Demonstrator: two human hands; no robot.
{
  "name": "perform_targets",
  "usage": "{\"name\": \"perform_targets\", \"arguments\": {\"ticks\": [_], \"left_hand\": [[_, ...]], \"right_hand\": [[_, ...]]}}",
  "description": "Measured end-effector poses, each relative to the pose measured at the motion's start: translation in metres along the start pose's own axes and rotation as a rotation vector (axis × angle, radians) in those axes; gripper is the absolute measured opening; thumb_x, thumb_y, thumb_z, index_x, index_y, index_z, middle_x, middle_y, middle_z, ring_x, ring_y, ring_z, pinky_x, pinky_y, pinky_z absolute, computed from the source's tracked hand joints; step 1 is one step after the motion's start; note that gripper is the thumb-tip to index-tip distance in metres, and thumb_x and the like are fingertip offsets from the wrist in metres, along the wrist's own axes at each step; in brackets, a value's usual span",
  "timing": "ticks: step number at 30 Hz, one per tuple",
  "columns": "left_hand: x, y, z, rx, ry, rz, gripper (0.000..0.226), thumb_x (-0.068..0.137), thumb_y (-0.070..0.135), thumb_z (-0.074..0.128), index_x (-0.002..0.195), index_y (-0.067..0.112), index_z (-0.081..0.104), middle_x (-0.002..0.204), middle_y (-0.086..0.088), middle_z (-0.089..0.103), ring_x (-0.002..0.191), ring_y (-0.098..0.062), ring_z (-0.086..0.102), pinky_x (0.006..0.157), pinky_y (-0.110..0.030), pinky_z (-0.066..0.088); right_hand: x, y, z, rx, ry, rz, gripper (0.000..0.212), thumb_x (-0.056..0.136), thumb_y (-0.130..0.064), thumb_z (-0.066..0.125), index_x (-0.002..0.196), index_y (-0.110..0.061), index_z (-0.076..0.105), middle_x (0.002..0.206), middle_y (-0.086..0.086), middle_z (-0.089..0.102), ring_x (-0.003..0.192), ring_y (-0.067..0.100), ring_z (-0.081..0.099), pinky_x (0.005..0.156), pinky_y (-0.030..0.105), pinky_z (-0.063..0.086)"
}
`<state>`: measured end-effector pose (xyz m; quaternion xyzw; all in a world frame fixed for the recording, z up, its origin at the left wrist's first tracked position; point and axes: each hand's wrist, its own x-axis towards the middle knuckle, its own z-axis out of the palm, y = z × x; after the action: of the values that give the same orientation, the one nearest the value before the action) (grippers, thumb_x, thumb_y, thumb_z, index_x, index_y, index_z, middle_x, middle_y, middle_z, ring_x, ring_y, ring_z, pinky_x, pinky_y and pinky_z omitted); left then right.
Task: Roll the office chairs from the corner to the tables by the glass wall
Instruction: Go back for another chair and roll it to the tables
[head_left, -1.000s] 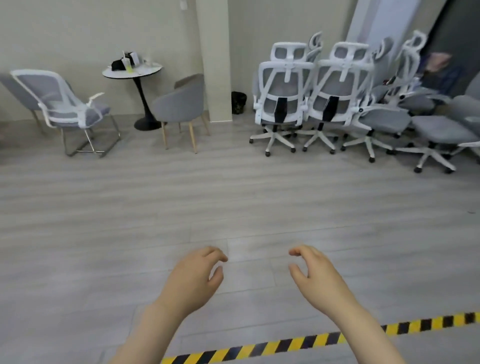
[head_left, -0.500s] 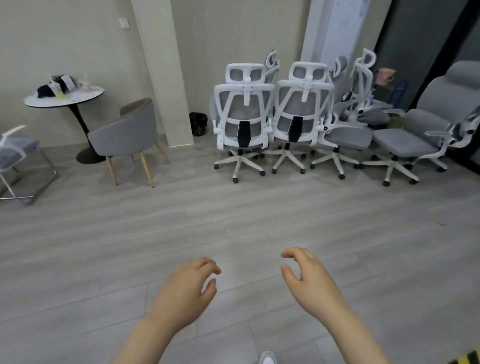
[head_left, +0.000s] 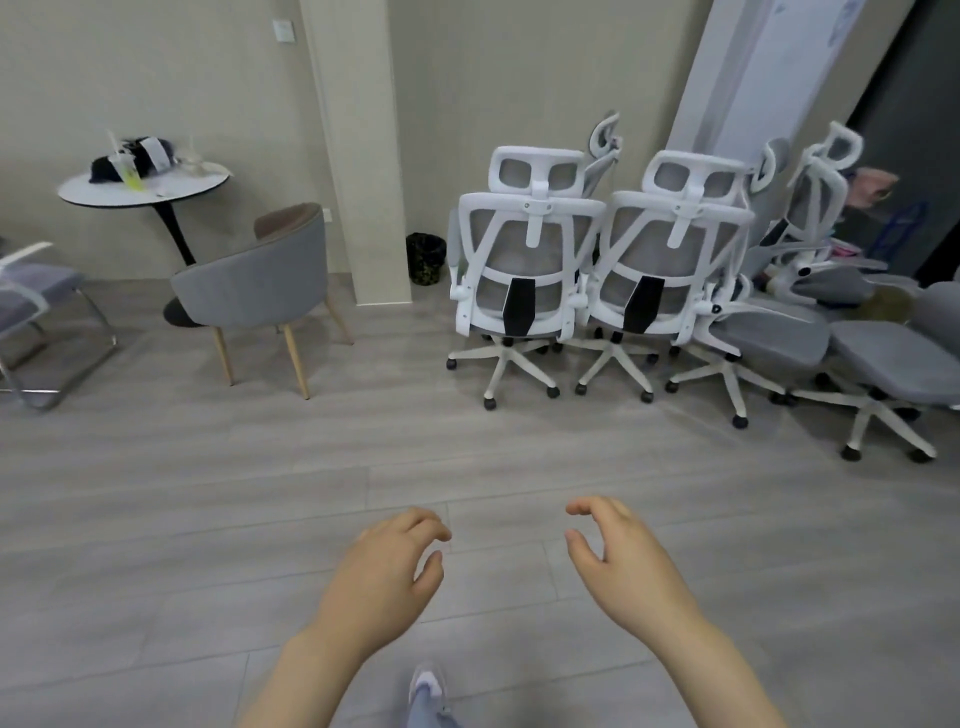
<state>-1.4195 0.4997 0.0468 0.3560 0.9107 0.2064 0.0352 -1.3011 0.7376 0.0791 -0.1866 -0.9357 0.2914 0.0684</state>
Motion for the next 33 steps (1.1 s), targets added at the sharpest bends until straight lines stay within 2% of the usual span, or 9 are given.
{"name": "perform_targets", "arguments": {"ticks": [4, 10, 14, 16, 19, 23, 28, 33], "left_hand": [[0.097, -0.042, -0.006, 0.008, 0.034, 0.007, 0.052, 0.083, 0.049, 0.024, 0.112, 0.03, 0.062, 0.122, 0.017, 0.058, 0.11, -0.01, 0.058, 0.084, -0.021, 0.037], [0.254, -0.115, -0.049, 0.038, 0.008, 0.006, 0.034, 0.091, 0.037, 0.04, 0.118, 0.028, 0.059, 0.125, 0.015, 0.056, 0.114, -0.011, 0.055, 0.092, -0.027, 0.04], [0.349, -0.147, -0.075, 0.062, -0.001, 0.013, 0.036, 0.093, 0.039, 0.038, 0.122, 0.027, 0.056, 0.125, 0.013, 0.055, 0.115, -0.013, 0.053, 0.095, -0.029, 0.041], [0.39, -0.157, -0.08, 0.051, 0.004, 0.008, 0.043, 0.088, 0.043, 0.033, 0.121, 0.027, 0.055, 0.124, 0.012, 0.056, 0.115, -0.014, 0.053, 0.096, -0.032, 0.042], [0.451, -0.168, -0.08, 0.051, 0.007, 0.036, 0.05, 0.086, 0.048, 0.028, 0.121, 0.026, 0.056, 0.123, 0.011, 0.056, 0.114, -0.014, 0.054, 0.094, -0.029, 0.041], [0.536, -0.183, -0.077, 0.078, 0.018, 0.055, 0.031, 0.095, 0.032, 0.047, 0.124, 0.025, 0.055, 0.126, 0.011, 0.055, 0.116, -0.012, 0.051, 0.091, -0.024, 0.036], [0.662, -0.196, -0.075, 0.076, 0.036, 0.073, 0.036, 0.09, 0.035, 0.043, 0.121, 0.024, 0.057, 0.126, 0.01, 0.056, 0.114, -0.015, 0.054, 0.093, -0.03, 0.043], [0.779, -0.201, -0.076, 0.045, 0.085, 0.083, 0.03, 0.093, 0.026, 0.052, 0.123, 0.024, 0.057, 0.128, 0.011, 0.055, 0.116, -0.012, 0.052, 0.096, -0.029, 0.043]], "right_hand": [[0.108, 0.0, 0.008, -0.029, 0.022, -0.024, 0.028, 0.095, -0.03, 0.052, 0.123, -0.024, 0.055, 0.125, -0.01, 0.055, 0.121, 0.009, 0.047, 0.097, 0.022, 0.036], [0.274, -0.02, 0.012, -0.001, 0.025, 0.006, 0.026, 0.095, -0.03, 0.052, 0.121, -0.025, 0.054, 0.123, -0.011, 0.054, 0.12, 0.01, 0.047, 0.091, 0.022, 0.035], [0.366, -0.028, 0.008, 0.02, 0.038, 0.026, 0.027, 0.095, -0.029, 0.052, 0.122, -0.025, 0.054, 0.123, -0.012, 0.053, 0.12, 0.008, 0.046, 0.09, 0.022, 0.036], [0.404, -0.026, 0.006, 0.03, 0.035, 0.036, 0.026, 0.095, -0.029, 0.053, 0.121, -0.025, 0.054, 0.123, -0.011, 0.053, 0.12, 0.008, 0.045, 0.092, 0.023, 0.037], [0.464, -0.018, 0.006, 0.028, 0.043, 0.043, 0.027, 0.095, -0.028, 0.054, 0.121, -0.023, 0.055, 0.123, -0.01, 0.054, 0.119, 0.01, 0.047, 0.091, 0.023, 0.036], [0.551, -0.003, 0.003, 0.039, 0.055, 0.044, 0.027, 0.094, -0.028, 0.054, 0.121, -0.022, 0.057, 0.122, -0.01, 0.055, 0.119, 0.011, 0.047, 0.093, 0.025, 0.038], [0.674, 0.022, -0.013, 0.063, 0.101, 0.05, 0.025, 0.095, -0.027, 0.055, 0.12, -0.023, 0.057, 0.116, -0.01, 0.054, 0.104, 0.011, 0.049, 0.089, 0.027, 0.041], [0.786, 0.043, -0.037, 0.06, 0.063, 0.05, 0.029, 0.096, -0.029, 0.053, 0.124, -0.024, 0.055, 0.121, -0.011, 0.053, 0.115, 0.01, 0.048, 0.094, 0.029, 0.042]]}}
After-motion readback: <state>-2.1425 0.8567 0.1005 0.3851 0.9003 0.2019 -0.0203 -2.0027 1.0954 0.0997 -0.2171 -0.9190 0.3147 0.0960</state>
